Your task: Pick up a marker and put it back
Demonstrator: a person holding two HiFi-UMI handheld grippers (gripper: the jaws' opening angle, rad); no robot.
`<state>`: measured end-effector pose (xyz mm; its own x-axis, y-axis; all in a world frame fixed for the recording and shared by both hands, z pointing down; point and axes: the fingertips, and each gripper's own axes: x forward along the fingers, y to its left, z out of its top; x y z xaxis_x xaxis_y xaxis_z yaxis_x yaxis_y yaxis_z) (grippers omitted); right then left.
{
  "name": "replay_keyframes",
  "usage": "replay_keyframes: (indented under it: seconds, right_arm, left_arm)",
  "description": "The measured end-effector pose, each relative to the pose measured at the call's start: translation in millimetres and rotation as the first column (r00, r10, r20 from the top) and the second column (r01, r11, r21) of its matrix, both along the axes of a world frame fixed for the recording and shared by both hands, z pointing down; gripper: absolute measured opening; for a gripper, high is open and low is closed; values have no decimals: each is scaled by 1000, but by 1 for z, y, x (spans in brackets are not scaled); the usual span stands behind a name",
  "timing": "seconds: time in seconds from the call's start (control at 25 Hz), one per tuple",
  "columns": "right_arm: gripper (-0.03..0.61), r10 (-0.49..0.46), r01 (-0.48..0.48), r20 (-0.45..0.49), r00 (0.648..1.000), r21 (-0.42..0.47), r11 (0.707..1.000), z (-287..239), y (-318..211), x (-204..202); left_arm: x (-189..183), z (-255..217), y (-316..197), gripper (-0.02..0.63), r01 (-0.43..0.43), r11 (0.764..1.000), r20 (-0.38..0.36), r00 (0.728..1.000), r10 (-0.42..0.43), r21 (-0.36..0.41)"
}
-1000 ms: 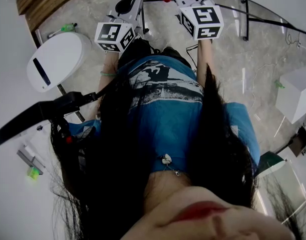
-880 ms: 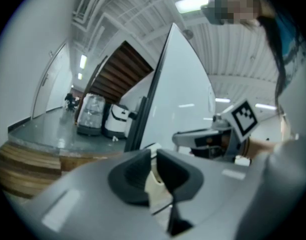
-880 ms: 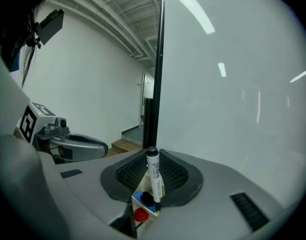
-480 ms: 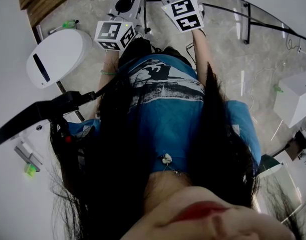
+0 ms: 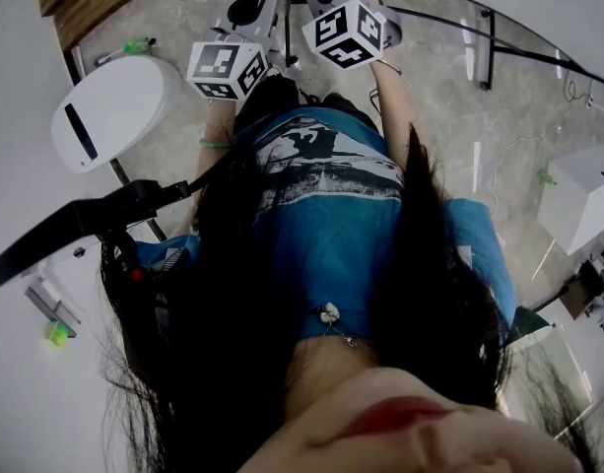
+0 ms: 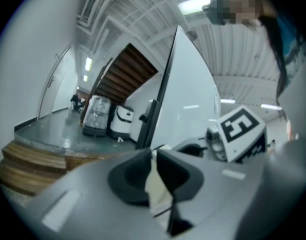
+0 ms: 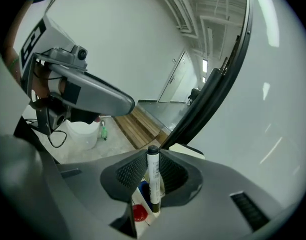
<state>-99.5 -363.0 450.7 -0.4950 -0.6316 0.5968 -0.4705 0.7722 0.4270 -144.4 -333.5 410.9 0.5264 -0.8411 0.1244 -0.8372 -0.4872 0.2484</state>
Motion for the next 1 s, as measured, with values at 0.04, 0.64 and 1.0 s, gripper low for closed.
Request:
replay_keyframes:
  seconds: [0.04, 0.64, 1.0]
  right_arm:
    - [83, -2, 2, -23, 1000, 7, 1000, 1, 0, 1]
    - [100, 50, -32, 141, 989, -128, 991, 6, 0, 17]
    - [98, 155, -74, 438, 886, -198, 977, -24, -2, 18]
  left_arm:
    - [-1, -2, -1, 23, 2, 1000, 3, 1000, -2, 6]
    - [-3, -11, -1, 23, 4, 1000, 19, 1000, -4, 26]
    - [-8, -10, -1, 23, 13, 1000, 24, 1000, -14, 24]
